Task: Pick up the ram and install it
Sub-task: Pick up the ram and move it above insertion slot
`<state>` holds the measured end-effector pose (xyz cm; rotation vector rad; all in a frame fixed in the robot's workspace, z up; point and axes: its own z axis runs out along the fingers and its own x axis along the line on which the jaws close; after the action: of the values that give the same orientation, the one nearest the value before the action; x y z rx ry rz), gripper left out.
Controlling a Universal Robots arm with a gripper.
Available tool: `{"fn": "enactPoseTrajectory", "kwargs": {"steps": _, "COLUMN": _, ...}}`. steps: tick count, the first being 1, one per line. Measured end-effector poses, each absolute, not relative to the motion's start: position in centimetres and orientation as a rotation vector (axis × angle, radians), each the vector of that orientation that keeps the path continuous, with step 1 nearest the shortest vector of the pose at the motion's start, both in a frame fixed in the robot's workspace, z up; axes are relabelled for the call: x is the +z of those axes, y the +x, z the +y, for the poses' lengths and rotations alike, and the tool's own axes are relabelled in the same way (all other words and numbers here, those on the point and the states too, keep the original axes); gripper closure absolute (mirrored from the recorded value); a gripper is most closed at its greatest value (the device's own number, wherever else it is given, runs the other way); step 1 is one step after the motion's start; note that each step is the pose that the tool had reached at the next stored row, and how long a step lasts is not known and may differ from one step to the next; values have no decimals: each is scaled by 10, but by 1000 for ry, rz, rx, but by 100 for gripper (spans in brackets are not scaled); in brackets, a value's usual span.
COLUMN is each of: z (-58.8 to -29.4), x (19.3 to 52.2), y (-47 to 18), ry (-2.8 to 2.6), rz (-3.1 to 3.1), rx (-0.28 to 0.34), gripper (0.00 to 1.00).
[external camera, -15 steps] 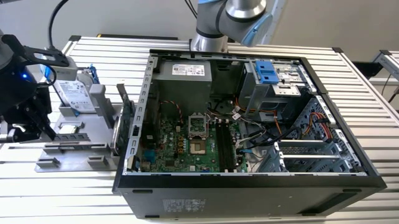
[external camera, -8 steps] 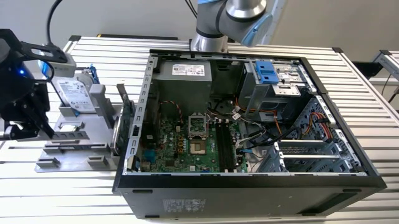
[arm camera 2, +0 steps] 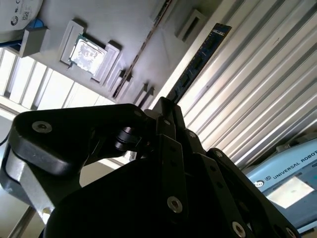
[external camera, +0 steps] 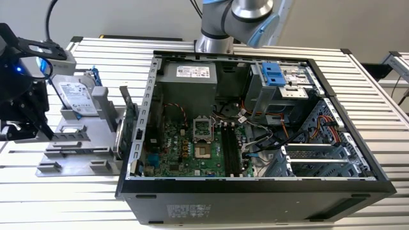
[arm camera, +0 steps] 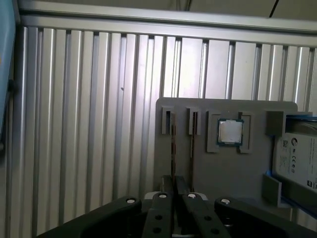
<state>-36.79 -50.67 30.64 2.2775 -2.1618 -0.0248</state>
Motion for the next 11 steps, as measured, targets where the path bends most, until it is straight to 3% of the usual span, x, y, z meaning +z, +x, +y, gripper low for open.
{"fn": "enactPoseTrajectory", "kwargs": {"steps": 11, "z": -507, "x": 317, "y": -368, "ry": 2277, "rz": -2162, "rx": -25, "gripper": 100}}
